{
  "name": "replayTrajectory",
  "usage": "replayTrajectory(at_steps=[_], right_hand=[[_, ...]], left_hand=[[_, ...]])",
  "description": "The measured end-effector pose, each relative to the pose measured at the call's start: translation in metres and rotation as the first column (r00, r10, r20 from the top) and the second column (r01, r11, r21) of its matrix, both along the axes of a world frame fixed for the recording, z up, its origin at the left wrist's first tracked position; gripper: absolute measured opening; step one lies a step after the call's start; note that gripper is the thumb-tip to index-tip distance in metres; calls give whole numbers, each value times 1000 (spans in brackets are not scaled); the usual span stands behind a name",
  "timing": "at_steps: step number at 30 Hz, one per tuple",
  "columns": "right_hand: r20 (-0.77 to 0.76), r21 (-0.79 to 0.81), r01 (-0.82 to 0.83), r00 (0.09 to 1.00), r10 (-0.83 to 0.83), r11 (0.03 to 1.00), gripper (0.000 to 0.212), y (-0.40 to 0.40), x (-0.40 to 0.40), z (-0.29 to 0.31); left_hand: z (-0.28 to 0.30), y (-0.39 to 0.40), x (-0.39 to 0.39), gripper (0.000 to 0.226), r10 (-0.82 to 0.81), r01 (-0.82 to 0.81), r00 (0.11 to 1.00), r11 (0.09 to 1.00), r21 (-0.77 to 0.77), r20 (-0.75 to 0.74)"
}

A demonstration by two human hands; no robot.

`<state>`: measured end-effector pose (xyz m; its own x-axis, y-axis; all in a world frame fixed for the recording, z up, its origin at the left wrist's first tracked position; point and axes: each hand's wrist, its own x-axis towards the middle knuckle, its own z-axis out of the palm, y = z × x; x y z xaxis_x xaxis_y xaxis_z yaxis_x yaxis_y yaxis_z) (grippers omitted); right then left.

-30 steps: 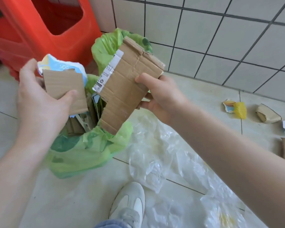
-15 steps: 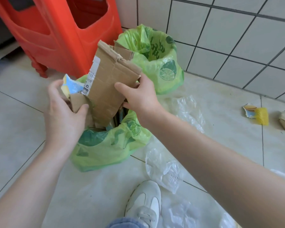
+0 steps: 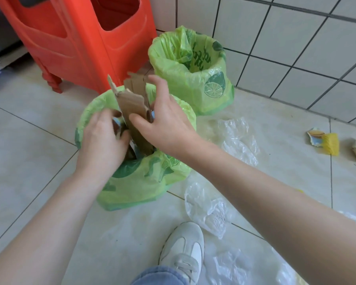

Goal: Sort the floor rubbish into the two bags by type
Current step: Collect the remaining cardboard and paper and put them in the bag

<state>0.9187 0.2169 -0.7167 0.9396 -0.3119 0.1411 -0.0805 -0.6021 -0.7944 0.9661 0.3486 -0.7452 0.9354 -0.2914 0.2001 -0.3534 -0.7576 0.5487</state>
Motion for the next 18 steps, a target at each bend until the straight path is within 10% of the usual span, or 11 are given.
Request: replayTrajectory(at_steps=[18], right_hand=[[-75, -158, 71, 994, -84, 985, 30, -83, -50, 5]], left_hand=[[16, -71, -56, 19, -199, 210, 975, 971, -118, 94]])
